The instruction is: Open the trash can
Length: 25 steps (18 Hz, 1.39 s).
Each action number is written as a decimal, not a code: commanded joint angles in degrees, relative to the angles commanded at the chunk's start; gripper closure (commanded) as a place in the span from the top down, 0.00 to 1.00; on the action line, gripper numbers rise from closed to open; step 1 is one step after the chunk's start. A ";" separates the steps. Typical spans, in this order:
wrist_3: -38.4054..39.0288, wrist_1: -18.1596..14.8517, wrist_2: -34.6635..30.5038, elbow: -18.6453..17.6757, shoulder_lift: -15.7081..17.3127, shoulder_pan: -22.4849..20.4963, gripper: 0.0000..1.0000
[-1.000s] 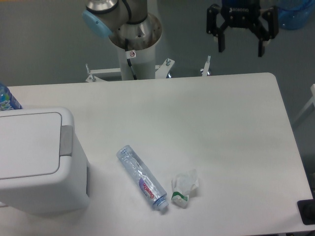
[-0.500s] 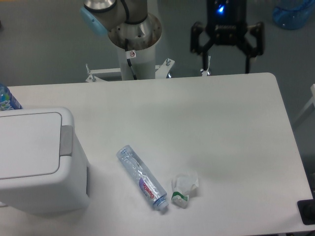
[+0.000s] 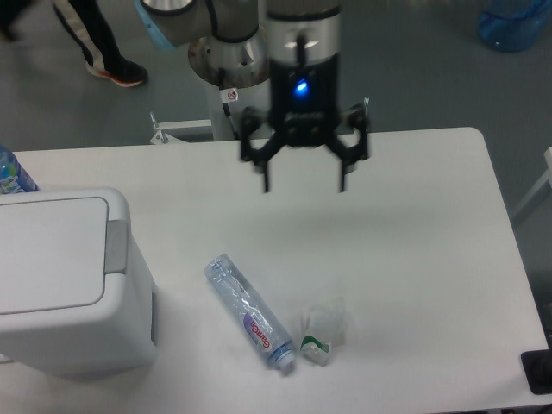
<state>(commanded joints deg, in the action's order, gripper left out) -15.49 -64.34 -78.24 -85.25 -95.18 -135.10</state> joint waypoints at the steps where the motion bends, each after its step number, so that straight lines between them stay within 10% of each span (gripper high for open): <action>1: 1.76 0.09 1.49 -0.44 0.00 0.36 1.00; 25: 7.93 3.96 7.92 -1.50 -4.92 6.95 1.00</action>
<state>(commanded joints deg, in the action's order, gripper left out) -7.56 -60.38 -70.31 -86.75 -100.11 -128.15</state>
